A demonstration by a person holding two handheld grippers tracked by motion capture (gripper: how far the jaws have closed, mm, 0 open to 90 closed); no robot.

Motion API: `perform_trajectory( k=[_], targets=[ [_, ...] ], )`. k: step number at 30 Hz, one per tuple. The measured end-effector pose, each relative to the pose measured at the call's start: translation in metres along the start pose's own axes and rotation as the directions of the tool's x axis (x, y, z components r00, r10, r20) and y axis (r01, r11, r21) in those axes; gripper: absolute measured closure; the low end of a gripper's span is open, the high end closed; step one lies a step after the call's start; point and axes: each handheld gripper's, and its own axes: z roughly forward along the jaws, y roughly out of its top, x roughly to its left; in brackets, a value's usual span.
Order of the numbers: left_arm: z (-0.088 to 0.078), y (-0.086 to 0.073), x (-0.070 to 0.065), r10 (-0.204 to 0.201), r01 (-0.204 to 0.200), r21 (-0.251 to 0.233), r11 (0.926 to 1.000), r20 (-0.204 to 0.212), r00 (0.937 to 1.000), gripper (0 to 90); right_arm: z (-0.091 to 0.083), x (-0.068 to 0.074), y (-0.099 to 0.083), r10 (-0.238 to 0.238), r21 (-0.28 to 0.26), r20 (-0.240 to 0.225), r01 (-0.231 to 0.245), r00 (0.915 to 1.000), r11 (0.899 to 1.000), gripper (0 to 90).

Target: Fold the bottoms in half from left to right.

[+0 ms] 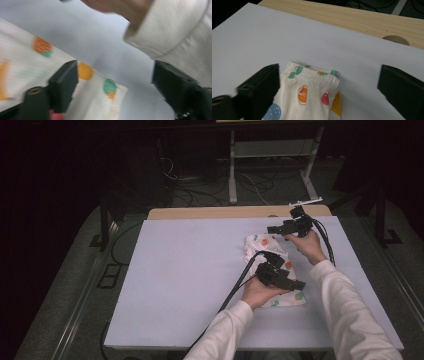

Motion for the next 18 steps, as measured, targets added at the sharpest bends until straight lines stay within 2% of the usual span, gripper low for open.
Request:
perform_trajectory(
  k=[3, 7, 13, 18],
  targets=[
    [-0.009, 0.0, 0.003, 0.028, -0.028, -0.01, 0.9996, -0.02, 0.9994, 10.4, -0.005, 0.0, -0.003, 0.017, -0.029, -0.009, -0.018, 0.9998, 0.999, 0.0],
    [-0.015, -0.004, 0.007, 0.039, -0.039, -0.012, 0.9992, -0.046, 0.9982, 0.0, -0.008, -0.001, -0.008, 0.021, -0.033, -0.014, -0.021, 0.9997, 0.999, 0.0],
    [-0.028, -0.011, 0.017, 0.014, -0.017, -0.034, 0.9993, -0.087, 0.9961, 0.0, -0.011, 0.003, -0.015, 0.017, -0.048, -0.021, -0.018, 0.9996, 0.999, 0.0],
    [-0.038, -0.014, 0.024, 0.014, -0.02, -0.048, 0.9986, -0.127, 0.9918, 0.0, -0.011, 0.004, -0.021, 0.023, -0.05, -0.037, -0.025, 0.9991, 0.998, 0.0]
  ],
)
